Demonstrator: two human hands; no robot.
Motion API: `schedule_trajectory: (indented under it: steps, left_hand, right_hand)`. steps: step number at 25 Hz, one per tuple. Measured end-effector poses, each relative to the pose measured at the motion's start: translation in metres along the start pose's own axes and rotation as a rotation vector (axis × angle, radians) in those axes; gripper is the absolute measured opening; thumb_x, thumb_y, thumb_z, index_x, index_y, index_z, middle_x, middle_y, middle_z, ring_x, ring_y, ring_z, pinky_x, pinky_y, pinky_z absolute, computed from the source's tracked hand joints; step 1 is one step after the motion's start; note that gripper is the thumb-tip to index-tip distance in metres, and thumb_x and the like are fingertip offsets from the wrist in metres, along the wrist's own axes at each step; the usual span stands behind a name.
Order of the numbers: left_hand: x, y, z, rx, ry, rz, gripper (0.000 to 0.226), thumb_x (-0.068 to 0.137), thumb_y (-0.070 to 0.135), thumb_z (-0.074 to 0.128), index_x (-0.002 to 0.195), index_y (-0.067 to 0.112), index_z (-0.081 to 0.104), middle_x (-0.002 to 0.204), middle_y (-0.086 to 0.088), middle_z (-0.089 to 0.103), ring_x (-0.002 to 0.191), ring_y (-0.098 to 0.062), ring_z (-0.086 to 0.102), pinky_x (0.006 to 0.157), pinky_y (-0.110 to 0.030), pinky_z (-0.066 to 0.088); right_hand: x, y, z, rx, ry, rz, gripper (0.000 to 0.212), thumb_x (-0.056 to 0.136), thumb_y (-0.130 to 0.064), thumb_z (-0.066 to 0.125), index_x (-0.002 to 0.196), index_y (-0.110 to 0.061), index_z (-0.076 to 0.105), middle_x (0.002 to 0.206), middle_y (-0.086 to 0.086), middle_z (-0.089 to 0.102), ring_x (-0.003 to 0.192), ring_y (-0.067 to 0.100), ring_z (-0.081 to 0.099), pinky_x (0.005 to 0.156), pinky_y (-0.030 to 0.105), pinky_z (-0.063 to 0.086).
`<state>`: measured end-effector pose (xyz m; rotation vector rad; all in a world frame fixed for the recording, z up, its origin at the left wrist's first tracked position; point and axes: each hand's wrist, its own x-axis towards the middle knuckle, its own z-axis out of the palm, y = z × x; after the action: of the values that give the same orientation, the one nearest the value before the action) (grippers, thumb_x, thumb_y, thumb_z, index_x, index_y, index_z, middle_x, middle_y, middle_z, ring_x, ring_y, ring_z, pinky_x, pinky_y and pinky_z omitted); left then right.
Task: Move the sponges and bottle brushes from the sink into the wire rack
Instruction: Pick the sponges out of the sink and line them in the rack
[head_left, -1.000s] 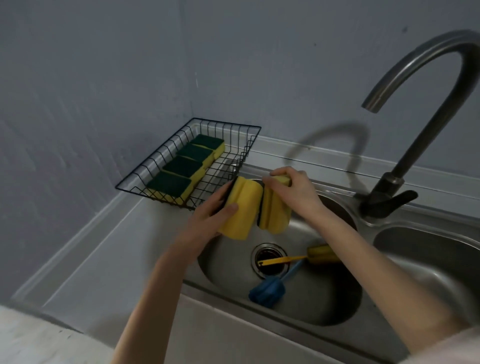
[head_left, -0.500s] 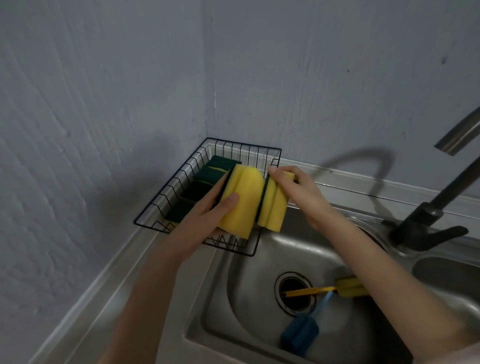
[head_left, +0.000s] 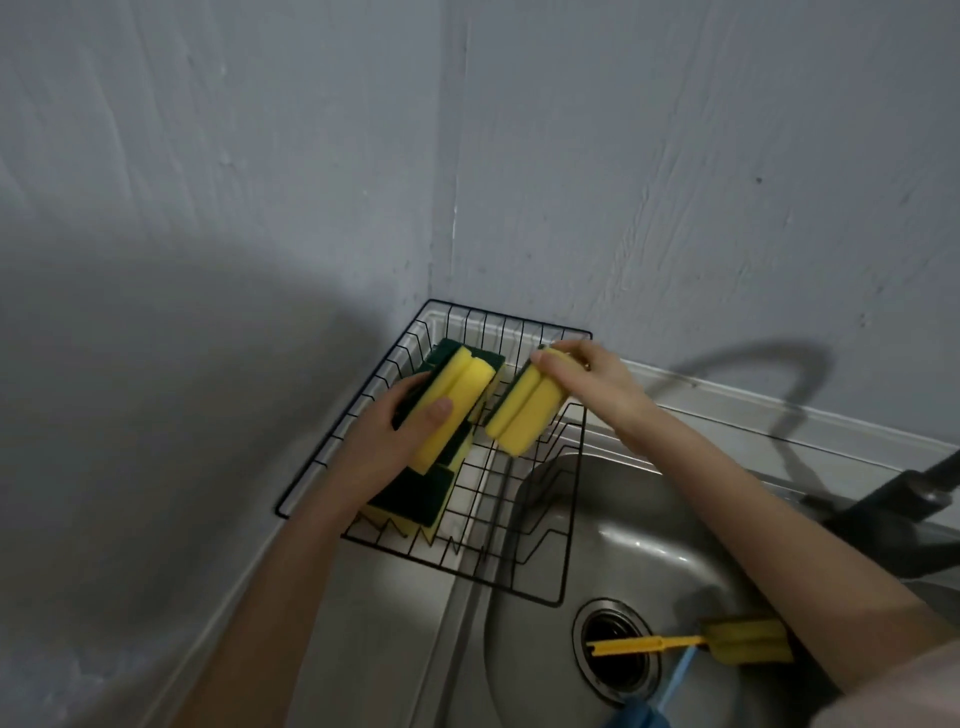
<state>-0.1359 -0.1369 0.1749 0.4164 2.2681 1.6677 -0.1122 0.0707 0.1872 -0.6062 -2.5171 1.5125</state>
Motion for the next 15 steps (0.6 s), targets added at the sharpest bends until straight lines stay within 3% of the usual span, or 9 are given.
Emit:
schedule_trajectory:
  steps: [1,5,7,10,14,15]
  left_hand:
    - [0.005,-0.003,-0.002,0.012,0.017,0.003,0.046,0.089,0.033,0.049,0.133,0.024,0.039,0.112,0.005,0.048,0.088,-0.009,0.052,0.061,-0.017,0.039]
    - [0.027,-0.014,-0.007,0.022,0.037,0.003,0.047,0.088,0.034,0.050,0.133,0.026,0.038,0.116,0.004,0.049,0.101,-0.015,0.050,0.067,-0.022,0.041]
    - [0.036,-0.017,-0.007,0.056,0.052,0.010,0.047,0.088,0.035,0.050,0.133,0.027,0.038,0.118,0.005,0.048,0.103,-0.014,0.049,0.073,-0.025,0.041]
    - [0.048,-0.020,-0.006,0.144,0.081,0.053,0.049,0.088,0.033,0.051,0.134,0.028,0.036,0.117,0.008,0.045,0.102,-0.007,0.044,0.065,-0.016,0.036]
    - [0.055,-0.031,-0.005,0.203,0.086,0.054,0.053,0.087,0.031,0.053,0.136,0.026,0.034,0.138,0.001,0.042,0.110,-0.002,0.033,0.088,-0.023,0.032]
    - [0.056,-0.034,-0.005,0.219,0.084,0.050,0.053,0.087,0.031,0.053,0.136,0.027,0.034,0.141,0.000,0.040,0.111,-0.001,0.031,0.091,-0.024,0.030]
  right_hand:
    - [0.010,-0.001,0.000,-0.020,0.058,-0.008,0.050,0.084,-0.043,0.057,0.124,-0.013,0.052,0.116,0.005,0.054,0.109,0.021,0.052,0.090,0.030,0.044]
    - [0.053,0.002,0.011,-0.056,0.167,-0.046,0.058,0.087,-0.047,0.050,0.140,-0.027,0.036,0.139,0.013,0.040,0.130,0.030,0.037,0.112,0.045,0.033]
    - [0.069,0.004,0.023,-0.059,0.161,-0.030,0.055,0.089,-0.045,0.048,0.140,-0.028,0.037,0.139,0.016,0.038,0.128,0.030,0.040,0.111,0.040,0.034]
    - [0.095,0.011,0.045,0.019,0.172,-0.031,0.046,0.088,-0.043,0.050,0.127,-0.020,0.049,0.130,0.017,0.046,0.115,0.030,0.052,0.101,0.042,0.046]
    - [0.108,0.021,0.070,0.013,0.157,-0.087,0.040,0.091,-0.033,0.051,0.126,-0.014,0.047,0.120,0.004,0.039,0.104,0.012,0.042,0.076,0.006,0.042]
    - [0.109,0.025,0.076,0.018,0.153,-0.108,0.040,0.091,-0.030,0.051,0.126,-0.012,0.046,0.121,0.005,0.039,0.103,0.011,0.041,0.075,0.005,0.042]
